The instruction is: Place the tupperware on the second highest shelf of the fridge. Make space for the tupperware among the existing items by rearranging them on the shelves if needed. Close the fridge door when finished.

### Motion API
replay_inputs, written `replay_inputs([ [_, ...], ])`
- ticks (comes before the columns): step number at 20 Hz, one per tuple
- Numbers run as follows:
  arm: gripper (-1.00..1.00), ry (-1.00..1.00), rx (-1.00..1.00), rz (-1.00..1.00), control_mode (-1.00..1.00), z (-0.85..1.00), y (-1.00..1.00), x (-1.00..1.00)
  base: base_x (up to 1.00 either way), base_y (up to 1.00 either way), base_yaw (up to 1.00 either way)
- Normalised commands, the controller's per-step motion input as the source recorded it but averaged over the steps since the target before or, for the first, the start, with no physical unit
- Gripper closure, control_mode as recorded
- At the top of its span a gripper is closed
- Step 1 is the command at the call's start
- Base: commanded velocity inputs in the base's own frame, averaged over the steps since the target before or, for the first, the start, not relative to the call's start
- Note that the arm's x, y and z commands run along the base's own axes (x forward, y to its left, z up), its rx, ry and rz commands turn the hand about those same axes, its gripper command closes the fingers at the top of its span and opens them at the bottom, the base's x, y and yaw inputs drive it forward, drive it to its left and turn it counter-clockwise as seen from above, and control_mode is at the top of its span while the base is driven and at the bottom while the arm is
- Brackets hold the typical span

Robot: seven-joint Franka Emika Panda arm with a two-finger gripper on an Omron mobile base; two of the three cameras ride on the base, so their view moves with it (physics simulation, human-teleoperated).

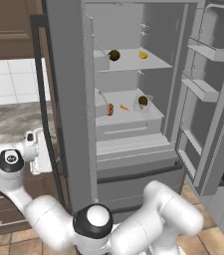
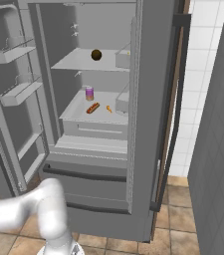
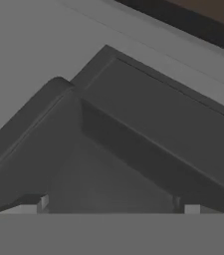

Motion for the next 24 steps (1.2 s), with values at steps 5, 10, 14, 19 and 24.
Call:
replay_inputs([
  [5,-1.0,0.0,0.0,0.0,-1.0,0.0,-1.0,0.0,0.0,0.0,0.0],
  [10,-1.0,0.0,0.0,0.0,-1.0,0.0,-1.0,0.05,0.0,0.0,0.0],
  [14,-1.0,0.0,0.02,0.02,-1.0,0.0,-0.96,0.33,0.0,0.0,0.0],
  [19,-1.0,0.0,0.04,0.07,-1.0,0.0,-0.79,0.62,0.0,0.0,0.0],
  [24,-1.0,0.0,0.04,0.09,-1.0,0.0,-0.62,0.68,0.0,0.0,0.0],
])
